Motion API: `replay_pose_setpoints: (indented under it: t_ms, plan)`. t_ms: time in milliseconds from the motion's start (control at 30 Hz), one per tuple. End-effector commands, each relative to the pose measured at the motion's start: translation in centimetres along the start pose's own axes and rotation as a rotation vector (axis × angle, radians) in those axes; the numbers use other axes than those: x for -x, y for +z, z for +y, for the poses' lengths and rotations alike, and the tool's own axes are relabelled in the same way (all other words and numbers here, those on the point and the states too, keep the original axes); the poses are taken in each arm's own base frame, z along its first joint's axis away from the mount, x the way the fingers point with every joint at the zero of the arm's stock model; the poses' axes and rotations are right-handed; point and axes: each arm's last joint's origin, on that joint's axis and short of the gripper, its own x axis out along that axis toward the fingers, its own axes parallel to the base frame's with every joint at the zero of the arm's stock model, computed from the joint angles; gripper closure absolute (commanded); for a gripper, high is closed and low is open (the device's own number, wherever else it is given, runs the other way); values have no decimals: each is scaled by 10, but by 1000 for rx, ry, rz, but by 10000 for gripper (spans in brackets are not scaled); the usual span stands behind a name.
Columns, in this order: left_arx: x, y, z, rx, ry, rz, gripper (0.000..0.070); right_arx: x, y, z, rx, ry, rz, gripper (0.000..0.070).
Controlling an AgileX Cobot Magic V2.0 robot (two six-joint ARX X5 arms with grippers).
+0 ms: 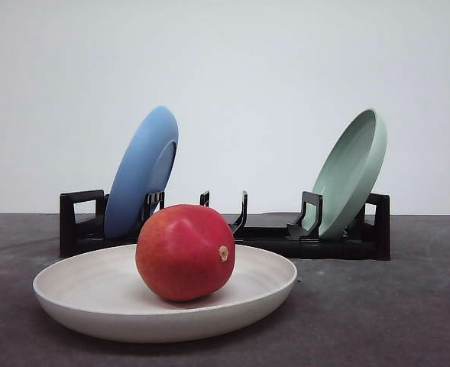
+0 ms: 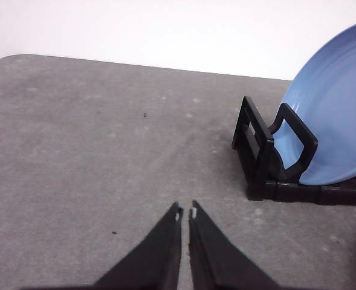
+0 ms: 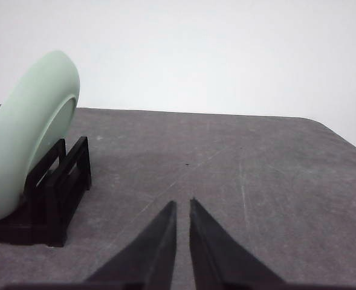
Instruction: Place pomegranate in white plate
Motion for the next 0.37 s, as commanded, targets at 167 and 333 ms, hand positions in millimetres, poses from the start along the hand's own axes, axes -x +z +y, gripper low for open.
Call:
replay_pose_setpoints:
  t_ms: [167, 333]
  plan:
    - [-1, -2, 0, 0, -1, -3, 700, 0, 0, 0, -12, -2, -12, 664]
    - [-1, -2, 0, 0, -1, -3, 700, 0, 0, 0, -12, -2, -12, 664]
